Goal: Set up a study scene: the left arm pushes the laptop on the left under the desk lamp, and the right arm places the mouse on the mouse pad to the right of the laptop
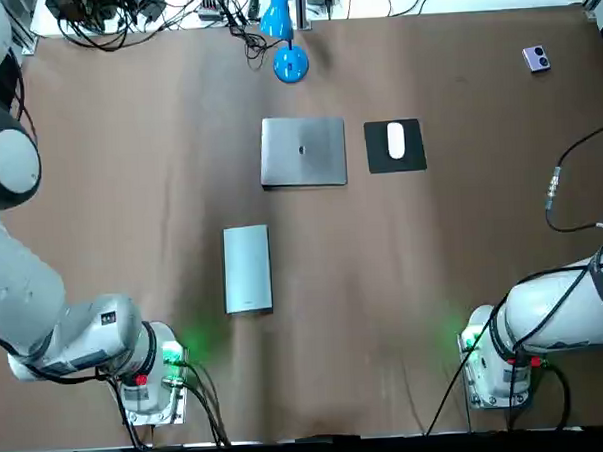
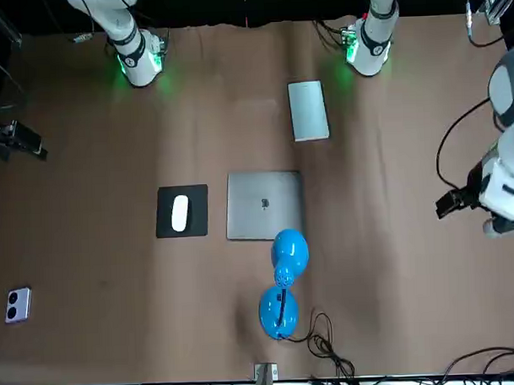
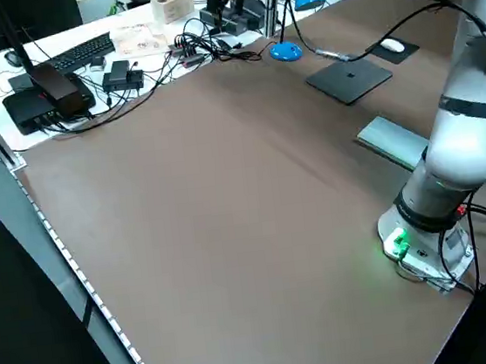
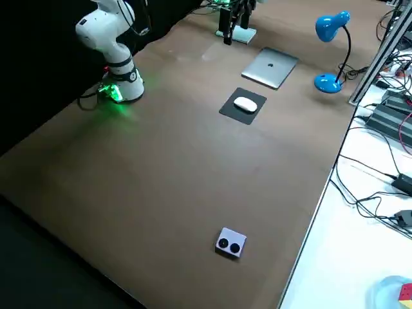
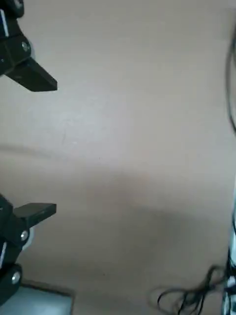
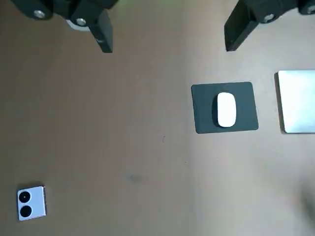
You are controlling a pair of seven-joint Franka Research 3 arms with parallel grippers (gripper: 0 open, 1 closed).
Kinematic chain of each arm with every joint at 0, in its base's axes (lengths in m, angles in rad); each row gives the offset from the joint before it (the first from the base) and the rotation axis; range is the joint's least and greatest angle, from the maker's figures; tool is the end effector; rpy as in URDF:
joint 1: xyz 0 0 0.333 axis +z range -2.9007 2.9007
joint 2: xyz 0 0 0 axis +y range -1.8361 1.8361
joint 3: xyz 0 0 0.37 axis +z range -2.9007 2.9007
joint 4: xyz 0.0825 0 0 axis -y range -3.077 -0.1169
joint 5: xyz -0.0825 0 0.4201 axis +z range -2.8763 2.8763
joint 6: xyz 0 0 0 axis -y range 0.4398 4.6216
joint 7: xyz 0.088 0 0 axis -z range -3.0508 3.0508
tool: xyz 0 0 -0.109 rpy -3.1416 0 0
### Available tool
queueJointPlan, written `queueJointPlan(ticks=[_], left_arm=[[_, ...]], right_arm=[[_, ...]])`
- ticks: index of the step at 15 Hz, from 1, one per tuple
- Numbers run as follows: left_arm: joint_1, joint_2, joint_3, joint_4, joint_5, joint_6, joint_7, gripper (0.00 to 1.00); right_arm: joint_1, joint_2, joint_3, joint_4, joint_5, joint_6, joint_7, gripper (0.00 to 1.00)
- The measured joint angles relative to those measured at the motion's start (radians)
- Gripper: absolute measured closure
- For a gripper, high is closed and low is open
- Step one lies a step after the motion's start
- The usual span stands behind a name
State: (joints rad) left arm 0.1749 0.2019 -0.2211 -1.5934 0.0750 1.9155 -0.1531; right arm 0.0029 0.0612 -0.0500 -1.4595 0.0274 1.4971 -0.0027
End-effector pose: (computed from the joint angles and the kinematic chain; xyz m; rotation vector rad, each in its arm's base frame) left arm 0.6824 -0.0126 0.5712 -3.1161 -0.1451 -0.1991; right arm 0.6053 -0.0242 0.6897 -3.1158 0.0664 0.0357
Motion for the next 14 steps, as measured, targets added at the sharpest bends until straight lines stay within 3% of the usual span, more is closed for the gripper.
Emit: queueJointPlan(ticks=[3, 6, 12, 14], left_arm=[[-0.012, -0.068, 0.013, 0.003, -0.045, -0.026, 0.072, 0.0], [-0.087, -0.127, 0.093, 0.017, -0.059, -0.117, 0.092, 0.0], [-0.13, -0.179, 0.137, 0.146, -0.06, -0.324, 0.215, 0.0], [-0.136, -0.191, 0.138, 0.15, -0.06, -0.35, 0.197, 0.0]], right_arm=[[0.0, 0.0, 0.0, 0.0, 0.0, 0.0, 0.0, 0.0], [0.0, 0.0, 0.0, 0.0, 0.0, 0.0, 0.0, 0.0], [0.0, -0.001, 0.0, 0.0, 0.0, 0.0, 0.0, 0.0], [0.0, -0.001, 0.0, 0.0, 0.0, 0.0, 0.0, 0.0]])
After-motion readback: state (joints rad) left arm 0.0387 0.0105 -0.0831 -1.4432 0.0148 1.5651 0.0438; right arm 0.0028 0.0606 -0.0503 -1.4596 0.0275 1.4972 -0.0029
